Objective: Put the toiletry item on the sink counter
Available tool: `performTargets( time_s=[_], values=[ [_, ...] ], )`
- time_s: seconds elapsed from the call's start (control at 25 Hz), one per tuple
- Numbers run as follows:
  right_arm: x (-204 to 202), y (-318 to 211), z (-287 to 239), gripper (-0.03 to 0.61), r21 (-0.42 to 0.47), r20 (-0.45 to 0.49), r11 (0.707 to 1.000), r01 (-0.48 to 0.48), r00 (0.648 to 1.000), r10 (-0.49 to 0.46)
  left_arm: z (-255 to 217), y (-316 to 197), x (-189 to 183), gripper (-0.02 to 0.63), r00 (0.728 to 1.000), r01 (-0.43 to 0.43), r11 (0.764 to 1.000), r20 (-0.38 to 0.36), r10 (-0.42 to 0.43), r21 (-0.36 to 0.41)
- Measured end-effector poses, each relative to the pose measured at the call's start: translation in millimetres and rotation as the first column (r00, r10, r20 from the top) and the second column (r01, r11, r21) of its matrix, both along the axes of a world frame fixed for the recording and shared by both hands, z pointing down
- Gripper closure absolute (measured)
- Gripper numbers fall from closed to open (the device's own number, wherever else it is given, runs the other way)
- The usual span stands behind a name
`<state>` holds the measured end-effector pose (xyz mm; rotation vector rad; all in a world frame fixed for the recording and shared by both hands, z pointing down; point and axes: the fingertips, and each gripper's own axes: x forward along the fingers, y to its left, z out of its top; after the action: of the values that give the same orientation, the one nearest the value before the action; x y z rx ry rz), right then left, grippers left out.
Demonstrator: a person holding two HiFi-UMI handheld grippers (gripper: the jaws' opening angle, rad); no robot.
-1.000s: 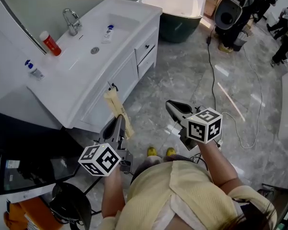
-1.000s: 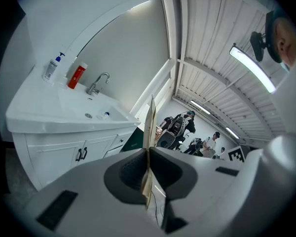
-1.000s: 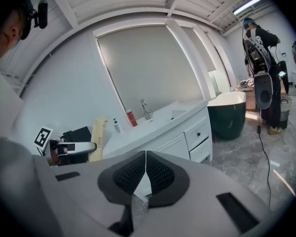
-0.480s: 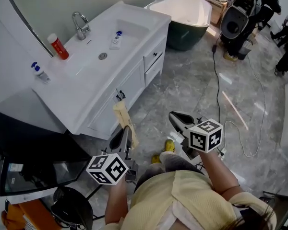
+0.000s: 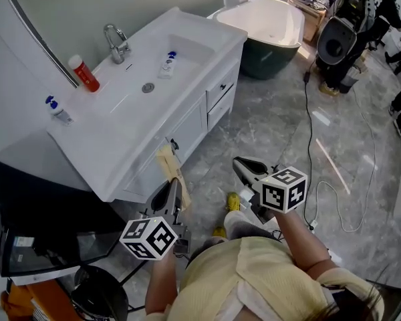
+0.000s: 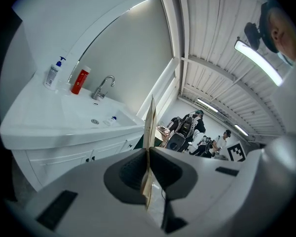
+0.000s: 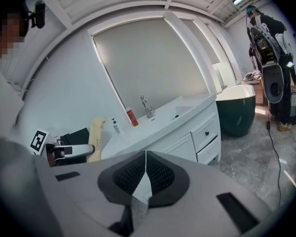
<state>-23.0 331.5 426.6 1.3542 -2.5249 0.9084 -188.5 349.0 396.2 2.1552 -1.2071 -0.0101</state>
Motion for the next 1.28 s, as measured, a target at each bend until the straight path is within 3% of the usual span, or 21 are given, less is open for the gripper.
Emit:
performTargets(
  time_s=[0.52, 1.28],
  values=[
    [33.4, -74.6, -4.3, 0.551, 0.025, -0.010, 0.999, 0.047, 0.999, -0.047, -5.7, -69.8, 45.2, 0.558, 0.999, 0.016, 1.000, 0.039, -0.017, 0.020],
    [63.7, -139.6, 1.9, 0.551, 0.040, -0.026, 0.990, 0.132, 0.991, -0.131, -4.7, -136.9, 91.1, 0.558, 0.994, 0.052, 0.999, 0.092, -0.052, 0.008]
  ],
)
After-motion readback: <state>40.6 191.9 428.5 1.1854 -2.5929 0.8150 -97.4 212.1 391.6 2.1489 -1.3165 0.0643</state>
